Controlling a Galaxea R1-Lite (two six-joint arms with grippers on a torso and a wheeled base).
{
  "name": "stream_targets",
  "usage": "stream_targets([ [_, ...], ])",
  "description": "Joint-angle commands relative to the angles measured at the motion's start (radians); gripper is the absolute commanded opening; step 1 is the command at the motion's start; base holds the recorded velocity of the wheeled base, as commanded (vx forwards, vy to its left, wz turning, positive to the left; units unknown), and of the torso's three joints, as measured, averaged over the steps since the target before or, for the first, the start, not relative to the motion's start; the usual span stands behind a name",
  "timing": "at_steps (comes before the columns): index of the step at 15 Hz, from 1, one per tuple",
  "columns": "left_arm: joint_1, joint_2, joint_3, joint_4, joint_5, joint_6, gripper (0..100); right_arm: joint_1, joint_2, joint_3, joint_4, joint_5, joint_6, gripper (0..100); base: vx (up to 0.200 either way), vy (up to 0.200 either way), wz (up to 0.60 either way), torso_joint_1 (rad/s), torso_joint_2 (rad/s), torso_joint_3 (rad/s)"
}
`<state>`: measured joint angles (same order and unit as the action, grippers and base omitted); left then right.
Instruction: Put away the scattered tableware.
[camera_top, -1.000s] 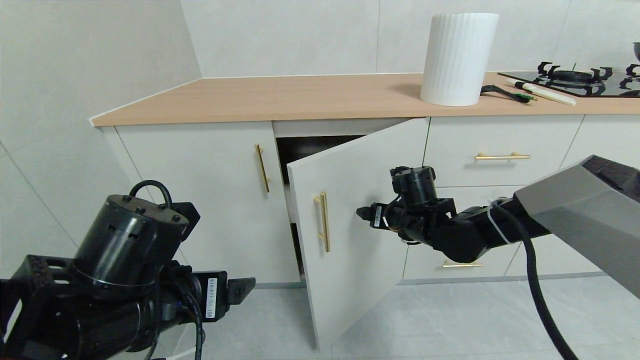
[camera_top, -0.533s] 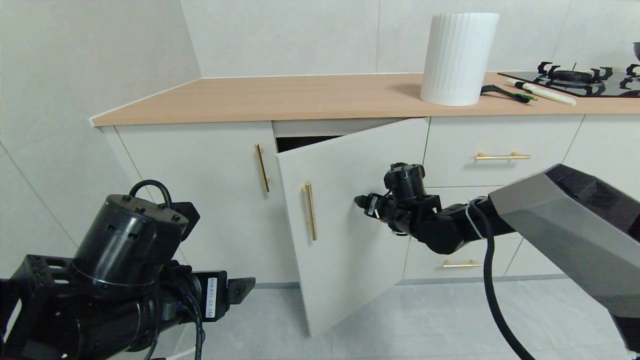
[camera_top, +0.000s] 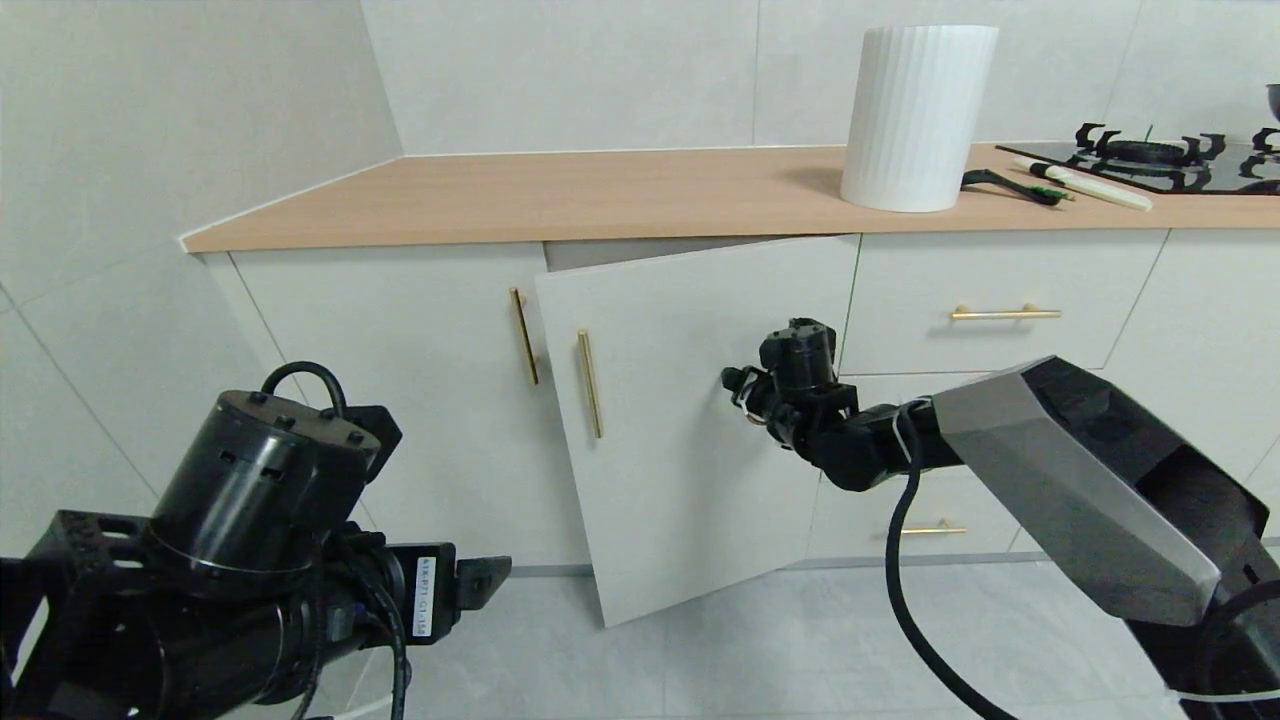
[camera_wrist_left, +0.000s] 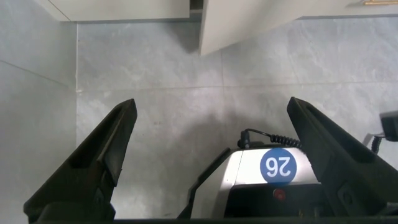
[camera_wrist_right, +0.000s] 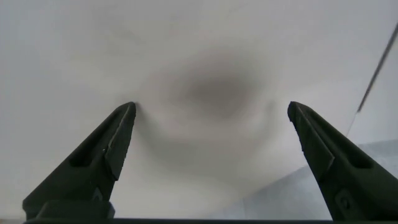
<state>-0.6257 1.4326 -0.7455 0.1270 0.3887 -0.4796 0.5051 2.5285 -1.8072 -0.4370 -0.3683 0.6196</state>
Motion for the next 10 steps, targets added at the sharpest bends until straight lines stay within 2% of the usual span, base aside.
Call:
stream_targets([
  [1, 0.000, 0.003, 0.000, 0.000, 0.001, -0.001, 100, -0.013, 0.044, -0.037, 0.001, -0.008, 0.000, 100, 0.000, 0.000, 0.00, 0.000, 0.00, 0.000],
  [10, 0.000, 0.005, 0.000, 0.000, 0.001, -0.001, 100, -0.039, 0.134, -0.169, 0.011, -0.095, -0.008, 100, 0.000, 0.000, 0.00, 0.000, 0.00, 0.000],
])
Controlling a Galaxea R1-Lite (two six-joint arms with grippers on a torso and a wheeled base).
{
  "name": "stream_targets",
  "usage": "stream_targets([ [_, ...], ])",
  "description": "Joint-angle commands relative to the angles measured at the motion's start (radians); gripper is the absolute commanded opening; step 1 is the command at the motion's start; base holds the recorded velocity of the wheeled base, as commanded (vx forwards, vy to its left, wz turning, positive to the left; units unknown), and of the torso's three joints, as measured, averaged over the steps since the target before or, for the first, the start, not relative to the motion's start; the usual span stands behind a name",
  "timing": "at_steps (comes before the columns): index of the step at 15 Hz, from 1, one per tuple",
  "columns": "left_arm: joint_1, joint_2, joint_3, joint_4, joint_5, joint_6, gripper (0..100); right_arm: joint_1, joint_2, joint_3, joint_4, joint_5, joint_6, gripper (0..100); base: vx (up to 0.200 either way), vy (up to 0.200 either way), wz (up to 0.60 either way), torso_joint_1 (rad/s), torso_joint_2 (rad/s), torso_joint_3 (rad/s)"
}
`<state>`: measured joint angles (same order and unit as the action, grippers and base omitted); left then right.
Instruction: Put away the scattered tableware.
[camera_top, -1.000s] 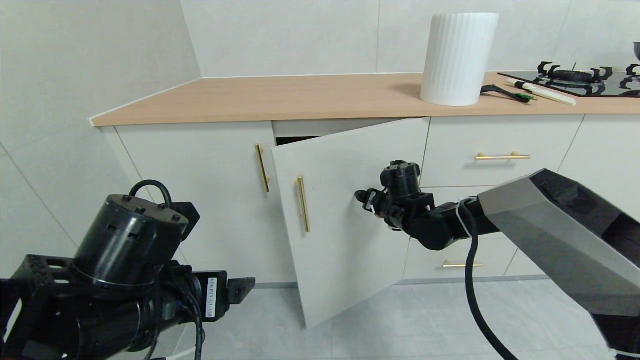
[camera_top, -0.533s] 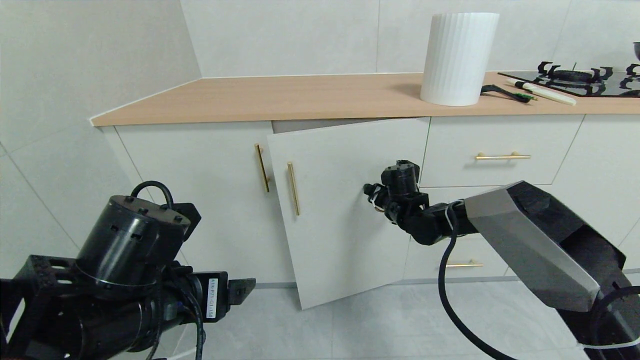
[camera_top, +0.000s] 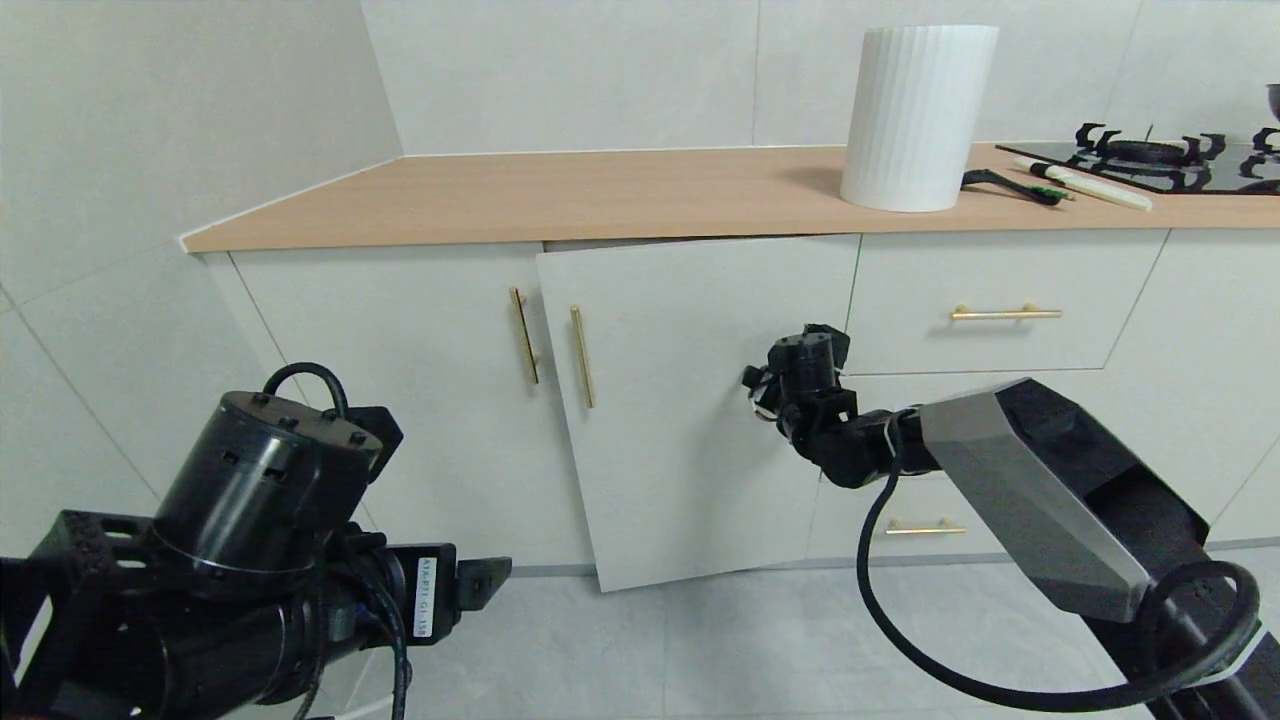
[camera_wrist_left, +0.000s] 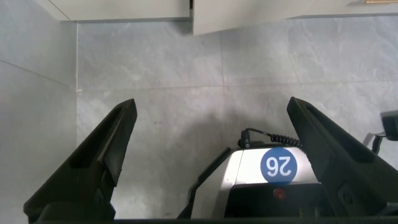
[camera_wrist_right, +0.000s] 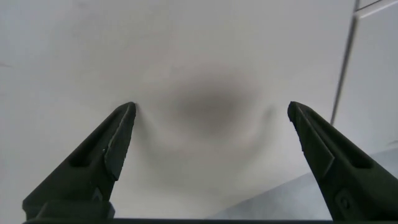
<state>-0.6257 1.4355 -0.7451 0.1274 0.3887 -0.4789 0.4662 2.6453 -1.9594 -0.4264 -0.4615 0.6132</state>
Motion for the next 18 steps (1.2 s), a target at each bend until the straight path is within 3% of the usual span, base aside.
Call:
stream_targets([
  [1, 0.000, 0.002, 0.000, 0.000, 0.001, -0.001, 100, -0.001, 0.030, -0.035, 0.001, -0.022, -0.003, 100, 0.000, 0.000, 0.00, 0.000, 0.00, 0.000],
  [18, 0.000, 0.003, 0.001, 0.000, -0.001, 0.000, 100, -0.058, 0.056, -0.041, -0.072, -0.120, -0.098, 100, 0.000, 0.000, 0.00, 0.000, 0.00, 0.000],
])
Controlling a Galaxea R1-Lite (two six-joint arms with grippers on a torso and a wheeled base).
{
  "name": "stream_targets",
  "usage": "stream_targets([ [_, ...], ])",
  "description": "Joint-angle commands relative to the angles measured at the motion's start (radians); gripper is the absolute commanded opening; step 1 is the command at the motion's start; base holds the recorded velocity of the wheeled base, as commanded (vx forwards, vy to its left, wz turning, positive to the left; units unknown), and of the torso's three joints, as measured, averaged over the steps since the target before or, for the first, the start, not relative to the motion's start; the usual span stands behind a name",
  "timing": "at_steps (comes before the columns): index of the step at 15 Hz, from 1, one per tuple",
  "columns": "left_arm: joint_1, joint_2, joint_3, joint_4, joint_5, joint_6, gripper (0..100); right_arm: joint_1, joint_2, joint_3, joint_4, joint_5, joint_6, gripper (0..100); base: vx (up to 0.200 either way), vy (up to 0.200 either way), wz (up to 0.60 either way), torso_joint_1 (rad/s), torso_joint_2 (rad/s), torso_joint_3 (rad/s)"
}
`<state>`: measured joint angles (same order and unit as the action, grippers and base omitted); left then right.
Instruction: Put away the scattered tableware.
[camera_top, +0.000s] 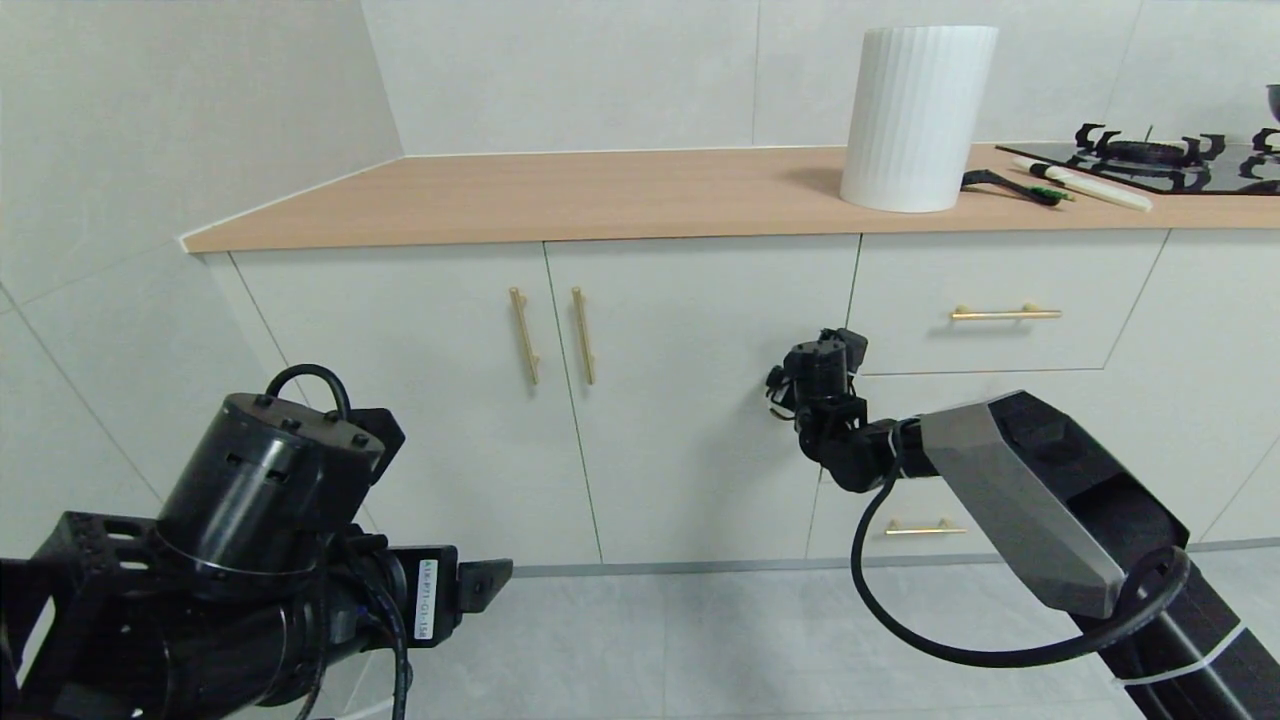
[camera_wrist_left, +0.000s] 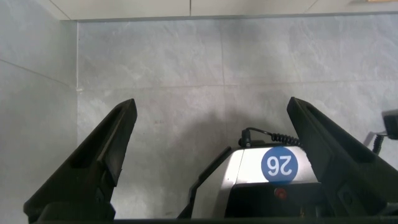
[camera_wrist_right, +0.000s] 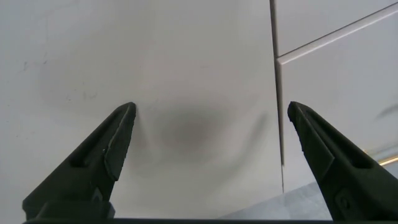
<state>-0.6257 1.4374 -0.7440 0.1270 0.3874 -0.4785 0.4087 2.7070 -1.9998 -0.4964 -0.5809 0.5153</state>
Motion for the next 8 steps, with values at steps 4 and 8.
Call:
stream_targets([
  [4, 0.000, 0.000, 0.000, 0.000, 0.001, 0.000, 100, 0.033, -0.133, 0.101, 0.004, 0.015, 0.037, 100, 0.000, 0.000, 0.00, 0.000, 0.00, 0.000],
  [8, 0.000, -0.003, 0.000, 0.000, 0.001, 0.000, 100, 0.087, -0.536, 0.653, -0.004, 0.492, 0.124, 100, 0.000, 0.000, 0.00, 0.000, 0.00, 0.000],
])
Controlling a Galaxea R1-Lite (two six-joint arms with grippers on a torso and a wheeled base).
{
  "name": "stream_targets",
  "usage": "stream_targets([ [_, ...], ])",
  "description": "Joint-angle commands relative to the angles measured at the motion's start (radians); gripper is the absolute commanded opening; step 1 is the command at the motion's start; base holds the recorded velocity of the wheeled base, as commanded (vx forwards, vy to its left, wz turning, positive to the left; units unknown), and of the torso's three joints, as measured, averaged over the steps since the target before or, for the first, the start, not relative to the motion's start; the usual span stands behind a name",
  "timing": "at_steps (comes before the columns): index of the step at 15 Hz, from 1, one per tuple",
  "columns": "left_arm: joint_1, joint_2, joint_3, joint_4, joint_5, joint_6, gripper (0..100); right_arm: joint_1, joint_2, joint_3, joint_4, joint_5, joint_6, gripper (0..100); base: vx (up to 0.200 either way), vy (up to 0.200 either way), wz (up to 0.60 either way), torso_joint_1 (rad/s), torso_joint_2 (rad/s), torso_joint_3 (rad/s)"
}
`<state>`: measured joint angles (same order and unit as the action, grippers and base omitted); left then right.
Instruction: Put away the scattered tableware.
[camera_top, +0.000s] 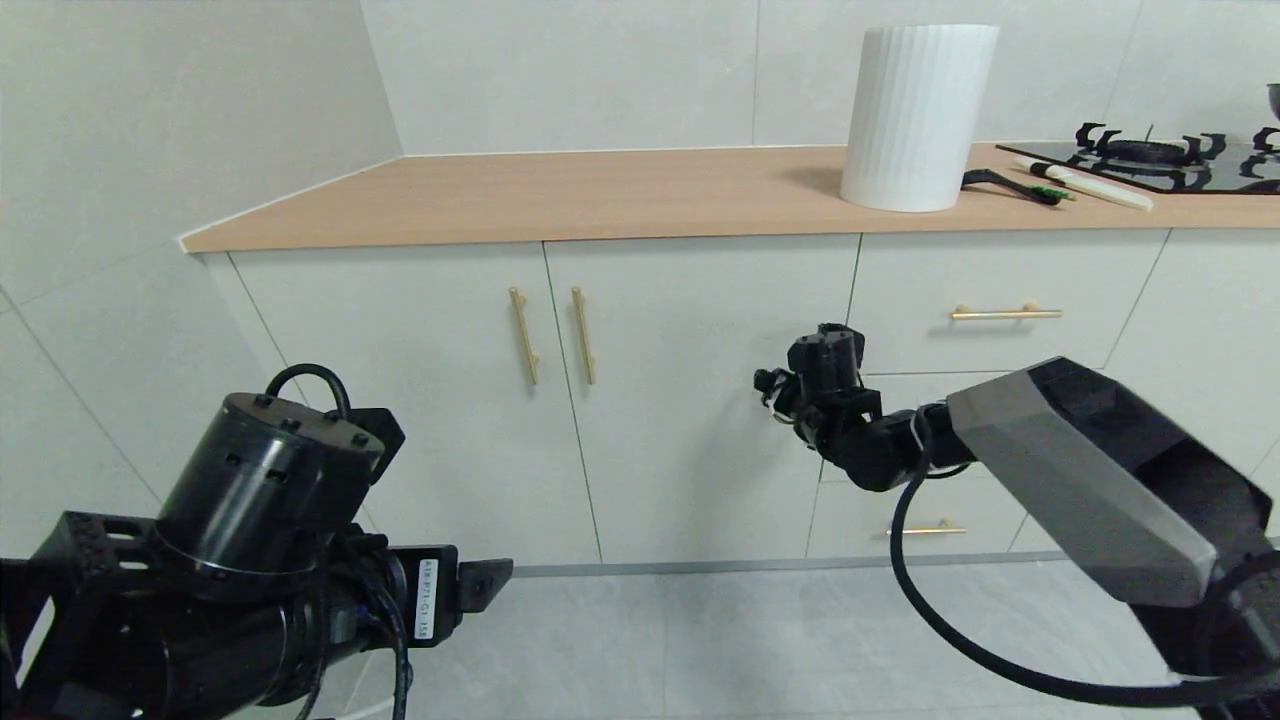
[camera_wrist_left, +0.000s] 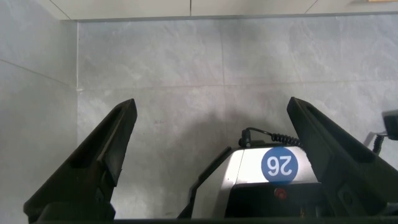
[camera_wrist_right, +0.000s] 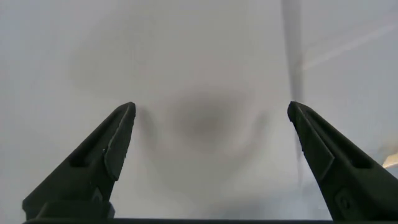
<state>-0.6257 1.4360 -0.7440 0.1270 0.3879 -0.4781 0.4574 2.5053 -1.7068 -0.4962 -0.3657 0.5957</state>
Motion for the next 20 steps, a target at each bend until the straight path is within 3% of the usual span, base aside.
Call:
stream_targets([
  [1, 0.000, -0.003, 0.000, 0.000, 0.000, -0.001, 100, 0.035, -0.431, 0.475, -0.010, 0.444, 0.036, 100, 0.000, 0.000, 0.00, 0.000, 0.00, 0.000],
  [2, 0.000, -0.003, 0.000, 0.000, 0.000, -0.001, 100, 0.026, -0.487, 0.529, -0.024, 0.544, 0.022, 100, 0.000, 0.000, 0.00, 0.000, 0.00, 0.000],
  [4, 0.000, -0.009, -0.001, 0.000, 0.000, -0.001, 100, 0.024, -0.526, 0.569, -0.025, 0.547, -0.025, 100, 0.000, 0.000, 0.00, 0.000, 0.00, 0.000],
  [10, 0.014, -0.157, 0.012, 0.000, 0.032, 0.009, 100, 0.026, -0.809, 0.788, -0.030, 0.353, -0.221, 100, 0.000, 0.000, 0.00, 0.000, 0.00, 0.000],
  [15, 0.115, -0.414, 0.072, 0.000, 0.071, 0.095, 100, 0.024, -1.102, 0.970, -0.032, 0.148, -0.321, 100, 0.000, 0.000, 0.00, 0.000, 0.00, 0.000],
  [16, 0.136, -0.551, 0.118, 0.000, 0.071, 0.133, 100, 0.024, -1.234, 1.047, -0.030, 0.087, -0.361, 100, 0.000, 0.000, 0.00, 0.000, 0.00, 0.000],
  [17, 0.156, -0.654, 0.158, 0.000, 0.071, 0.191, 100, 0.024, -1.341, 1.105, -0.025, 0.060, -0.395, 100, 0.000, 0.000, 0.00, 0.000, 0.00, 0.000],
  [19, 0.255, -0.870, 0.249, 0.000, 0.059, 0.352, 100, 0.009, -1.585, 1.239, 0.001, 0.031, -0.495, 100, 0.000, 0.000, 0.00, 0.000, 0.00, 0.000],
  [20, 0.276, -0.936, 0.264, 0.002, 0.055, 0.408, 100, -0.036, -1.651, 1.283, 0.013, 0.022, -0.522, 100, 0.000, 0.000, 0.00, 0.000, 0.00, 0.000],
])
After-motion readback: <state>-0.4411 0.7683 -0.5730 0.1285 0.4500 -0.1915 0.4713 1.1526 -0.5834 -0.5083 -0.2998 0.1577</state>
